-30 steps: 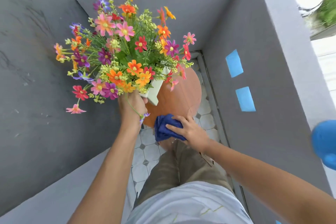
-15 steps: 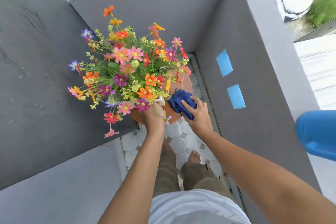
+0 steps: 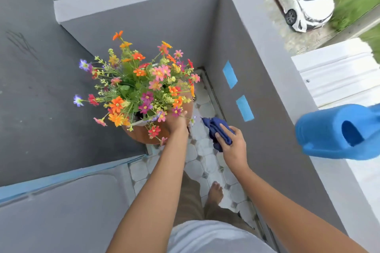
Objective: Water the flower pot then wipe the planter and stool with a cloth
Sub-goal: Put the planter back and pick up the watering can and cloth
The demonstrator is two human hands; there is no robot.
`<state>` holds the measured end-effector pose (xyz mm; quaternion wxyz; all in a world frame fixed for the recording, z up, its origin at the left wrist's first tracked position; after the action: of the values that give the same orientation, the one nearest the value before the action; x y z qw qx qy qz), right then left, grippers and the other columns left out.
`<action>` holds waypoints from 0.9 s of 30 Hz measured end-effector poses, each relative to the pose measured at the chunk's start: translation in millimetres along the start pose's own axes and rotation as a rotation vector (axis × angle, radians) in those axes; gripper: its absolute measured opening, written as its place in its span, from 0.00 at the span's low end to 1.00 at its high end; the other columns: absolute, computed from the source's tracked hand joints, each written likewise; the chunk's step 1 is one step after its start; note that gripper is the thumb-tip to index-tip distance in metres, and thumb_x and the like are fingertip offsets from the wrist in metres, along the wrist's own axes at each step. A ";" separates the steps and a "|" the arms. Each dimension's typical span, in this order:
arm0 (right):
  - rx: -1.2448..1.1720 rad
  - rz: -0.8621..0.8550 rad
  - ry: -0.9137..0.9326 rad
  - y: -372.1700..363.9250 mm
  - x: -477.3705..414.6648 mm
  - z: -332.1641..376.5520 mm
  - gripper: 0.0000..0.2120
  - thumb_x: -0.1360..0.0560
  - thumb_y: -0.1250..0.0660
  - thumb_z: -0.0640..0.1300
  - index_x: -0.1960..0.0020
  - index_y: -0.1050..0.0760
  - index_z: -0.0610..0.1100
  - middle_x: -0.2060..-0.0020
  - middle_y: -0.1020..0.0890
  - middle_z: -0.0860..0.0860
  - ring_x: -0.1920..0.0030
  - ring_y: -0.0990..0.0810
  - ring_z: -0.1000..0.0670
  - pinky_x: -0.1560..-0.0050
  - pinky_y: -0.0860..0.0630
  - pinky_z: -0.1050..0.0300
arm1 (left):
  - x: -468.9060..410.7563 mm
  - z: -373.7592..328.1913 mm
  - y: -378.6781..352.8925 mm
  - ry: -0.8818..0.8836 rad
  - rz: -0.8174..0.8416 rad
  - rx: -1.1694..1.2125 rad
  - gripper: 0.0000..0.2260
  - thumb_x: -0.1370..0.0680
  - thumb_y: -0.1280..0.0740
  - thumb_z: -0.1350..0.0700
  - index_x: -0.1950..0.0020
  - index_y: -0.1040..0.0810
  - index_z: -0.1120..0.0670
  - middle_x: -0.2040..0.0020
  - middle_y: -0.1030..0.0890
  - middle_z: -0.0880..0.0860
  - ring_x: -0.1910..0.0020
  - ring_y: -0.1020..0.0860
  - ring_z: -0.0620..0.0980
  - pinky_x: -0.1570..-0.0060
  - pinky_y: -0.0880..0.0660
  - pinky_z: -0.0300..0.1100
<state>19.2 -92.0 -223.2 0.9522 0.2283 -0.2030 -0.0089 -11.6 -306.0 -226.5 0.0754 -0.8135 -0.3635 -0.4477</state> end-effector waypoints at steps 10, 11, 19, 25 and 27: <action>-0.240 -0.172 0.188 106.3 40.8 82.3 0.16 0.21 0.30 0.46 0.33 0.21 0.50 0.37 0.25 0.50 0.36 0.24 0.56 0.32 0.27 0.56 | 95.0 -16.8 -22.7 -0.287 0.245 -0.429 0.11 0.23 0.38 0.50 0.51 0.23 0.57 0.54 0.18 0.56 0.65 0.25 0.54 0.65 0.30 0.43; -0.263 -0.200 0.229 123.4 48.6 97.3 0.15 0.21 0.30 0.46 0.34 0.21 0.53 0.37 0.25 0.50 0.36 0.25 0.58 0.32 0.27 0.58 | 114.5 -26.0 -26.2 -0.385 0.238 -0.476 0.17 0.25 0.38 0.47 0.44 0.23 0.58 0.53 0.17 0.54 0.59 0.22 0.55 0.59 0.28 0.46; -0.495 -0.455 0.428 276.2 105.0 163.6 0.16 0.21 0.29 0.43 0.35 0.21 0.52 0.35 0.23 0.48 0.34 0.23 0.53 0.32 0.26 0.51 | 317.8 -85.3 -88.3 -0.777 0.483 -0.213 0.08 0.23 0.36 0.47 0.56 0.21 0.49 0.64 0.19 0.46 0.68 0.27 0.47 0.62 0.31 0.47; -0.577 -0.718 0.384 377.7 119.6 124.8 0.16 0.21 0.29 0.43 0.33 0.21 0.45 0.35 0.22 0.46 0.33 0.23 0.53 0.31 0.27 0.47 | 402.8 -15.4 -170.8 -0.436 0.821 -0.171 0.12 0.21 0.38 0.51 0.53 0.23 0.58 0.70 0.27 0.51 0.76 0.37 0.46 0.76 0.40 0.40; -0.588 -0.796 0.352 405.0 126.0 103.5 0.16 0.21 0.29 0.45 0.34 0.21 0.45 0.35 0.22 0.46 0.34 0.22 0.53 0.31 0.27 0.45 | 417.8 23.8 -199.3 -0.222 0.872 -0.194 0.15 0.21 0.37 0.47 0.53 0.23 0.60 0.70 0.28 0.52 0.76 0.37 0.47 0.76 0.40 0.39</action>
<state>63.7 212.3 86.7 0.9187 0.0091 0.0738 -0.3880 13.0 67.8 46.3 0.1411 -0.9367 0.0504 -0.3164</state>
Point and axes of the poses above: each hand's wrist, its own x-axis away from the middle knuckle, its own y-axis out of the back of the hand, z = x × y, the point moved 6 cm from there along -x, towards the middle knuckle
